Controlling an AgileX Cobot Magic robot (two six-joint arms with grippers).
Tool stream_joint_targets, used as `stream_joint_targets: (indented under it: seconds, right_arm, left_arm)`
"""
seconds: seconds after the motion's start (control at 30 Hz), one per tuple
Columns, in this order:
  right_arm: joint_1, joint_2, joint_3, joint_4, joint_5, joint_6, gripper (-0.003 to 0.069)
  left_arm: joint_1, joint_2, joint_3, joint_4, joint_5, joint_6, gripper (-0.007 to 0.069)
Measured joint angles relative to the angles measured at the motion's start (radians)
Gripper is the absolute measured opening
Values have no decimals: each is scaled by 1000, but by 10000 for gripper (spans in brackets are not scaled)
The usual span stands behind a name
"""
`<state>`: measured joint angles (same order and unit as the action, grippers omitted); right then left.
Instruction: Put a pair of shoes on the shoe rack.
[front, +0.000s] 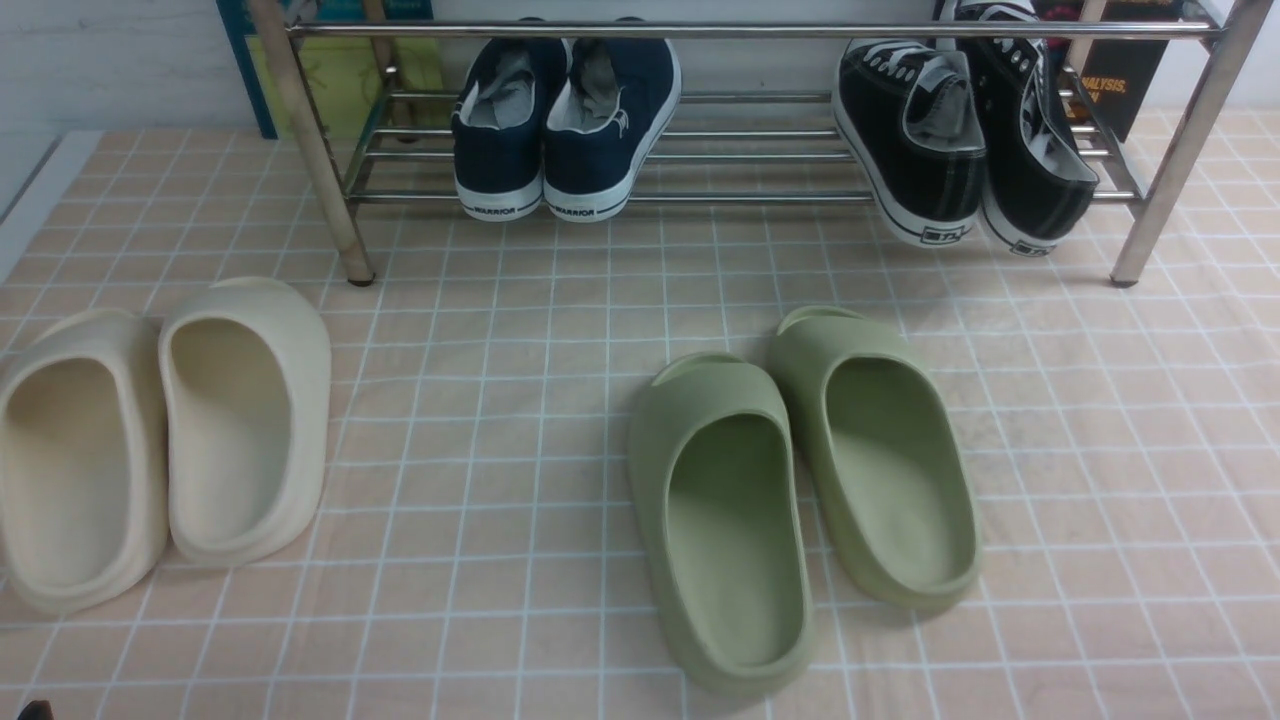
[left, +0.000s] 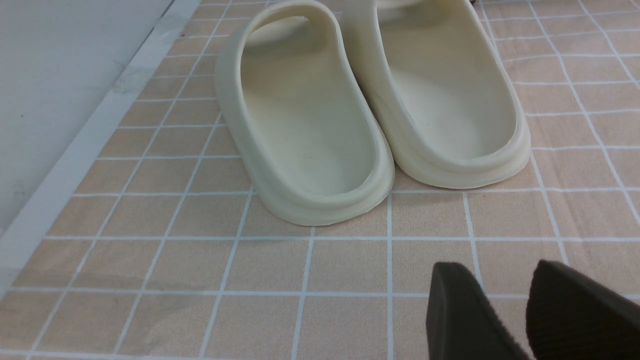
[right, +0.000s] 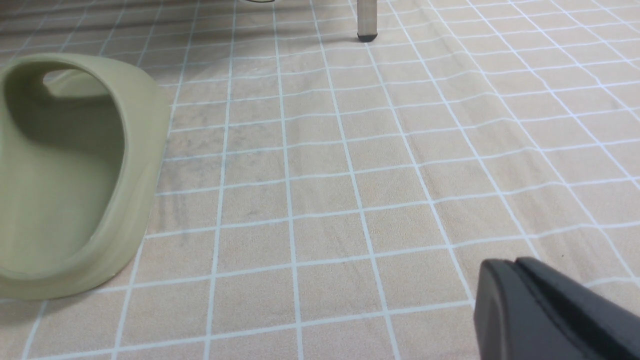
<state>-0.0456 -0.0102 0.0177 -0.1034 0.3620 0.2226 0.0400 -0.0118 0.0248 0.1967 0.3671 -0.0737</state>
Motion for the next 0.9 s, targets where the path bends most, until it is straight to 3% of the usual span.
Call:
stream_joint_targets:
  seconds: [0.9]
  right_arm:
    - [0, 0, 0, 0, 0, 0, 59]
  left_arm:
    - [0, 0, 0, 1, -1, 0, 239]
